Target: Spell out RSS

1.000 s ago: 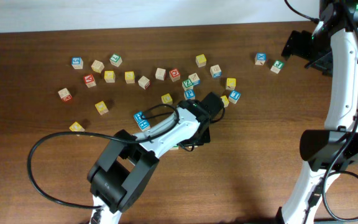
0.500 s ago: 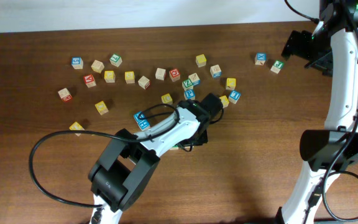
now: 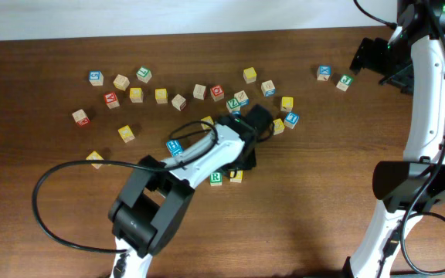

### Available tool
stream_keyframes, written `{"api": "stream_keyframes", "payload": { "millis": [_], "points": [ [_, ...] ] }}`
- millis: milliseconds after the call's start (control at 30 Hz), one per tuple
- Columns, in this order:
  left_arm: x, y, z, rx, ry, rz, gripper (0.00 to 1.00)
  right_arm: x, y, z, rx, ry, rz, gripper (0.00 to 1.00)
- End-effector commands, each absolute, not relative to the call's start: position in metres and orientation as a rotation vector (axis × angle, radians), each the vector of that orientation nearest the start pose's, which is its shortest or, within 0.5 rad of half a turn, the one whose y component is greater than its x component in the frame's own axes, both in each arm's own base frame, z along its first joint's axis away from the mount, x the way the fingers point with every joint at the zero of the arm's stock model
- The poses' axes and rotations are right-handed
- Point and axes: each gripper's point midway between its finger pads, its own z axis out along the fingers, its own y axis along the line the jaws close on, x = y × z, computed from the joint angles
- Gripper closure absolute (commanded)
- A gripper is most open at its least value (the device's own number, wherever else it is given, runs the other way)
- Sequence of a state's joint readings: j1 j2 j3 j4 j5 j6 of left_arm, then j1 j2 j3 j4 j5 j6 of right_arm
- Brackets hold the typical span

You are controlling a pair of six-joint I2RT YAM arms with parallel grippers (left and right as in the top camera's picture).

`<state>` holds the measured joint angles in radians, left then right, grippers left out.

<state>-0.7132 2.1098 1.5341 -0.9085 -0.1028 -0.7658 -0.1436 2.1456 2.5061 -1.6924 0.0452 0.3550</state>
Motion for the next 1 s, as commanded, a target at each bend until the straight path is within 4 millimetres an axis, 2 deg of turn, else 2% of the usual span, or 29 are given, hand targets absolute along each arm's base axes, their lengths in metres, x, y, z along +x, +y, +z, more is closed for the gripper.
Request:
{"api": "stream_keyframes", "payload": {
  "millis": [0,67,167,233,300,333,367,400,467,500,533,600,667,700,733,800,933,967],
  "points": [
    [0.353,-0.247,0.028,-0.072,2.974,0.032,0.57,0.423,-0.071,0.244,0.713,2.795,-0.045,0.02],
    [0.377,-0.232,0.060,-0.096,2.927,0.079,0.58,0.423,-0.071,0.244,0.713,2.795,-0.045,0.02],
    [0.413,-0.217,0.117,-0.072,2.853,0.044,0.58,0.423,-0.071,0.244,0.713,2.795,-0.045,0.02],
    [0.436,-0.187,0.154,-0.139,2.806,0.030,0.57,0.423,-0.071,0.244,0.713,2.795,-0.045,0.02],
    [0.457,-0.123,0.180,-0.305,2.775,0.055,0.54,0.423,-0.072,0.244,0.713,2.796,-0.045,0.02],
    [0.464,-0.090,0.182,-0.338,2.775,0.084,0.53,0.423,-0.071,0.244,0.713,2.795,-0.045,0.02],
    [0.466,-0.043,0.180,-0.447,2.785,0.126,0.52,0.423,-0.071,0.244,0.713,2.795,-0.045,0.02],
    [0.464,-0.015,0.178,-0.530,2.789,0.146,0.52,0.423,-0.071,0.244,0.713,2.795,-0.045,0.02],
    [0.457,0.056,0.177,-0.689,2.781,0.192,0.49,0.423,-0.071,0.244,0.713,2.795,-0.045,0.02],
    [0.453,0.081,0.176,-0.677,2.795,0.204,0.44,0.423,-0.071,0.244,0.713,2.795,-0.045,0.02],
    [0.442,0.115,0.172,-0.728,2.806,0.227,0.40,0.423,-0.071,0.244,0.713,2.795,-0.045,0.02],
    [0.432,0.146,0.166,-0.832,2.794,0.241,0.40,0.423,-0.071,0.244,0.713,2.795,-0.045,0.02],
    [0.421,0.164,0.156,-0.899,2.804,0.251,0.39,0.423,-0.072,0.244,0.713,2.796,-0.045,0.02],
    [0.417,0.169,0.150,-0.922,2.812,0.254,0.32,0.423,-0.071,0.244,0.713,2.795,-0.045,0.02],
    [0.416,0.171,0.144,-0.930,2.815,0.254,0.13,0.423,-0.071,0.244,0.713,2.795,-0.045,0.02],
    [0.416,0.167,0.137,-0.927,2.828,0.235,0.11,0.423,-0.071,0.244,0.713,2.795,-0.045,0.02],
    [0.432,0.139,0.131,-0.899,2.822,-0.042,0.12,0.423,-0.071,0.244,0.713,2.795,-0.045,0.02],
    [0.440,0.135,0.132,-0.883,2.797,-0.091,0.17,0.423,-0.071,0.244,0.713,2.795,-0.045,0.02]
  ]
}}
